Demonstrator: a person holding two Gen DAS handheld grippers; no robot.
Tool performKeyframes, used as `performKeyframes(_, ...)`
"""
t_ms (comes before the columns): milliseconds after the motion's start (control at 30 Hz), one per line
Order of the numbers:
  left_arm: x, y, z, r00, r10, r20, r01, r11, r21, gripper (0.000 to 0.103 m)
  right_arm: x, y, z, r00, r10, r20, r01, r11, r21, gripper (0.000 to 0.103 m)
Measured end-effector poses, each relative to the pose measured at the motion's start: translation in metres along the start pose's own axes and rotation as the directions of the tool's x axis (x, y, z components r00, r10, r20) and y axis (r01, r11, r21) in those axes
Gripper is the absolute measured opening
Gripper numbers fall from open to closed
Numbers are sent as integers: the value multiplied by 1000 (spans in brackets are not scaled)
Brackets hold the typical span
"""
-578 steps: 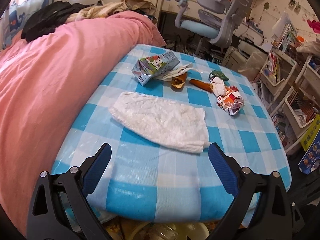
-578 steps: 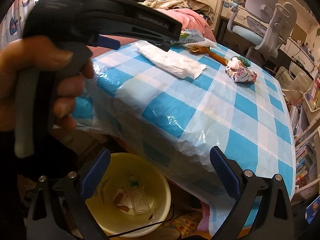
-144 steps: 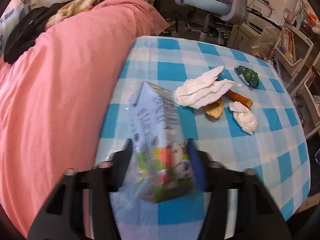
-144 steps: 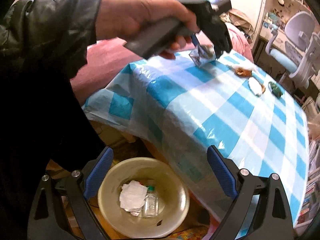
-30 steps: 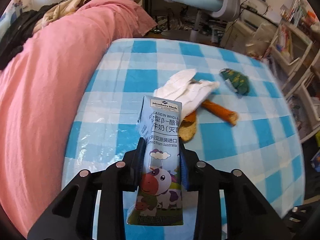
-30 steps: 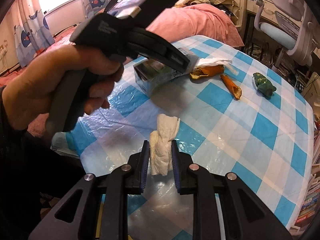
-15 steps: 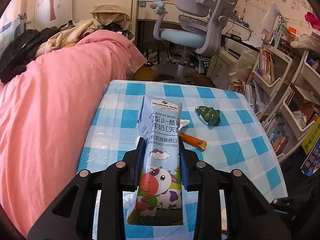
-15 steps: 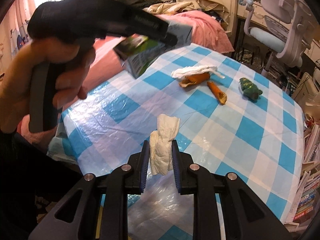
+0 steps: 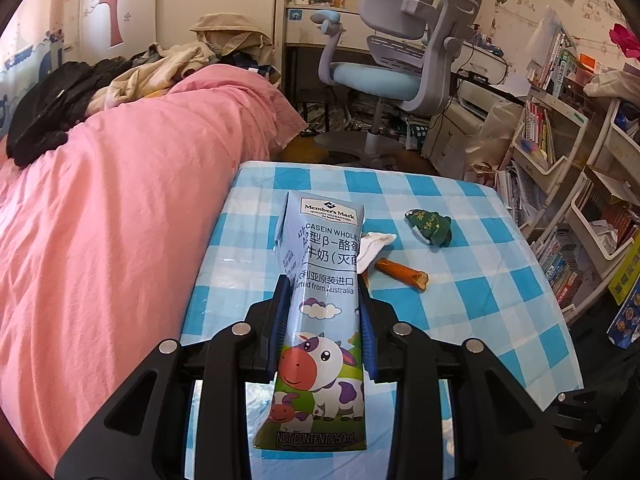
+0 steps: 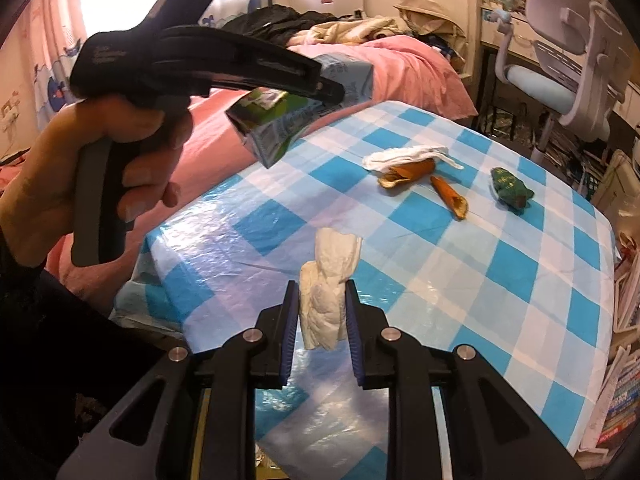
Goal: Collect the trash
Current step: 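Carry the tissue in the right tool to the yellow bucket while the left tool holds the carton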
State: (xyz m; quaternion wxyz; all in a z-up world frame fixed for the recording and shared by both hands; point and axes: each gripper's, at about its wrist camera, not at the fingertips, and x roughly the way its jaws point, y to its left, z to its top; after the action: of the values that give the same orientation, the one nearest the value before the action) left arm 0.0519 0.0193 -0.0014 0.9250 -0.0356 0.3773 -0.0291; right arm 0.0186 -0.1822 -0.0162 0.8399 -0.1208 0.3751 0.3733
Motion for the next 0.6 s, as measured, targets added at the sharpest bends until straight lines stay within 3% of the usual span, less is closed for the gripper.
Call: performKeyframes(600, -6, 6, -8, 1000, 11, -9, -11, 1000, 2, 30, 7, 15, -7, 1000, 15, -16, -15, 1000, -8, 24)
